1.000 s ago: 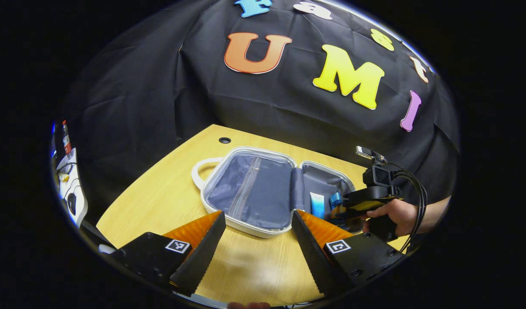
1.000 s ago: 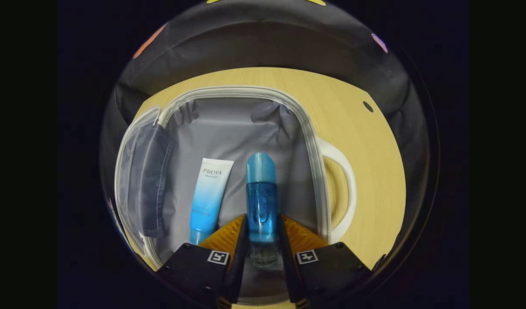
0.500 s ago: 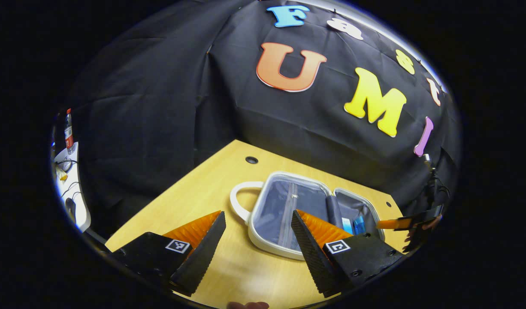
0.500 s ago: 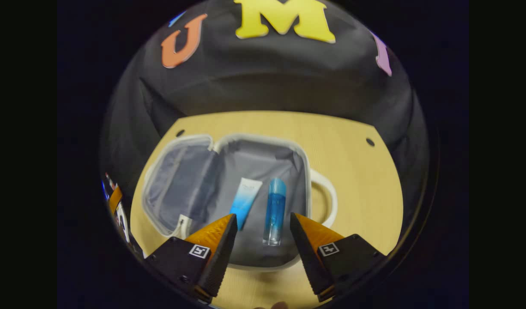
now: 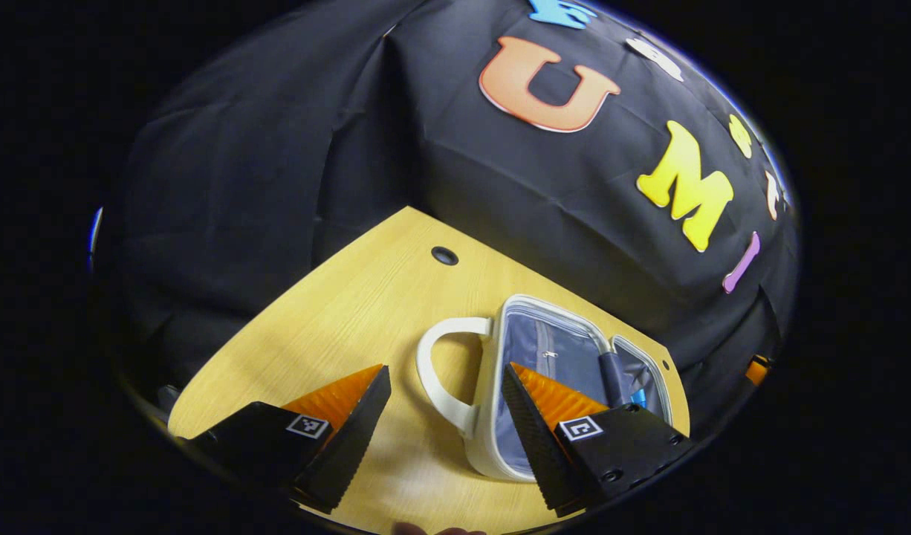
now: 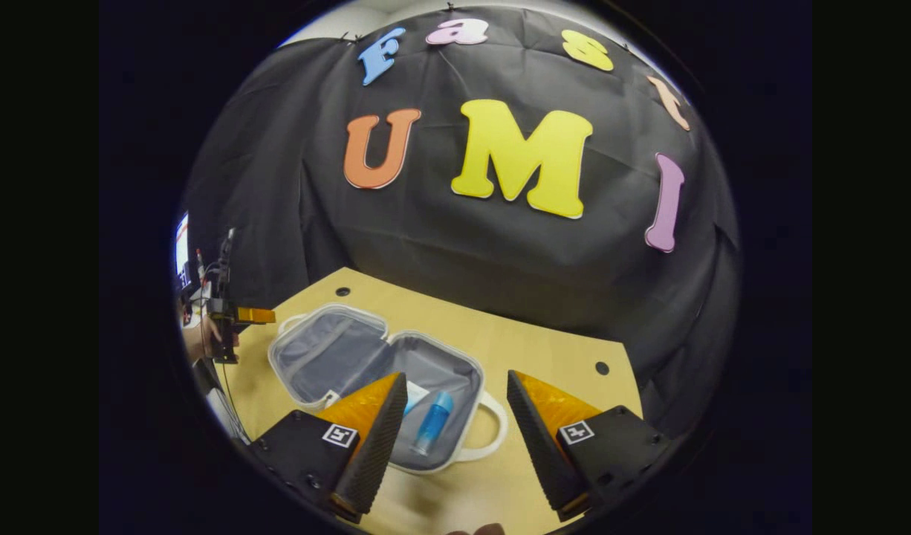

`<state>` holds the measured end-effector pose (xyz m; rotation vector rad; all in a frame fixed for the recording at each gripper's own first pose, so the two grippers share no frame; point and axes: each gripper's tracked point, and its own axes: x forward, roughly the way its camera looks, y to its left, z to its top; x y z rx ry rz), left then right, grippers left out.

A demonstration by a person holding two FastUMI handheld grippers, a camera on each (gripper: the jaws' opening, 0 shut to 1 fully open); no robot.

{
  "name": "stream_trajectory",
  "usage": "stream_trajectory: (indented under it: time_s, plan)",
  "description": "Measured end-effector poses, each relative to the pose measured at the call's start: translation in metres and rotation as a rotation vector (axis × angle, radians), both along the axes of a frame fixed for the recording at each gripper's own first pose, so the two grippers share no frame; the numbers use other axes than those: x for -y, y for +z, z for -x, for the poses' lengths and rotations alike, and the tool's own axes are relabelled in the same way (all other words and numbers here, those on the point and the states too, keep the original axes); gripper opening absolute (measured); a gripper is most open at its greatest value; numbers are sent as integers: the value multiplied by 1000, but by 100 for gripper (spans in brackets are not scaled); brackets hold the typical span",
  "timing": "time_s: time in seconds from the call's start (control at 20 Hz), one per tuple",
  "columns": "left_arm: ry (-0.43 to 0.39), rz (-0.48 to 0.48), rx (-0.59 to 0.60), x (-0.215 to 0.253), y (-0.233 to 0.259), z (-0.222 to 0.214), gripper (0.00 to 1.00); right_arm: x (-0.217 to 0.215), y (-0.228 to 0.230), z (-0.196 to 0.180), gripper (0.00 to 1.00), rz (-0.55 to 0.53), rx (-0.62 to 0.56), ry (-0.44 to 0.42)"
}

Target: First open the suitcase, pack the skin care products into it, and then close the suitcase.

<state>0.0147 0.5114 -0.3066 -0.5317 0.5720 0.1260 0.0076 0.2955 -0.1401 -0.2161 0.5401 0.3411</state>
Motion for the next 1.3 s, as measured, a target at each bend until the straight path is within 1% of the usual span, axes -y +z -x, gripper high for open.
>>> stream_trajectory:
  time_s: [0.05, 0.15, 0.2, 0.25, 0.3, 0.35, 0.4, 0.45, 0.5, 0.55, 0.6, 0.65, 0.7, 0.75, 0.8, 0.85, 0.95, 1.0, 1.05, 1.15, 1.3]
  plan:
    - [-4, 17, -18, 0, -10, -7, 96, 6, -2, -1, 80, 8, 0, -17]
    - [-19, -10, -65, -5, -33, -17, 94, 15, -4, -1, 77, 26, -6, -35]
    - [-24, -21, -89, -9, -41, -21, 88, 16, -3, -1, 80, 30, -9, -41]
    - [-28, -21, -103, -9, -44, -24, 87, 17, -2, -2, 80, 31, -7, -41]
    - [-31, -16, -110, -9, -46, -28, 82, 18, 0, -3, 80, 33, -3, -43]
    - [-25, -15, -122, -9, -52, -31, 80, 17, 1, -4, 80, 35, 5, -41]
    - [-14, -15, -137, -11, -56, -33, 75, 18, 3, -5, 80, 43, 13, -41]
    - [-2, -13, -151, -11, -59, -34, 73, 19, 4, -6, 77, 51, 19, -34]
    - [10, -13, -161, -12, -62, -36, 75, 18, 4, -5, 80, 53, 19, -32]
    - [15, -9, -171, -12, -64, -37, 63, 18, 4, -5, 80, 51, 15, -33]
    - [16, 3, -176, -11, -64, -39, 60, 19, 2, -4, 78, 46, 10, -38]
    - [14, 19, -177, -7, -64, -40, 48, 20, 3, -3, 78, 46, 10, -40]
    - [21, 14, -182, -7, -64, -41, 36, 23, 5, -3, 80, 47, 13, -42]
    - [28, 3, -189, -8, -66, -42, 28, 25, 5, -3, 78, 48, 16, -43]
    - [27, -10, -196, -8, -65, -42, 24, 28, 3, -3, 77, 50, 13, -50]
    - [28, -22, -200, -8, -62, -42, 23, 31, 4, -2, 78, 45, 11, -55]
    - [63, -9, -188, -8, -48, -45, 19, 37, 8, -1, 80, 30, 17, -65]
    - [71, -9, -174, -8, -37, -46, 14, 39, 11, -1, 80, 19, 23, -67]
    - [72, -29, -163, -7, -26, -45, 12, 42, 15, 0, 80, 9, 31, -69]
    - [55, -104, -130, -2, 6, -46, 9, 49, 22, 0, 80, -17, 50, -75]
    - [60, -232, -54, 13, 70, -54, 6, 65, 32, 1, 80, -53, 81, -93]
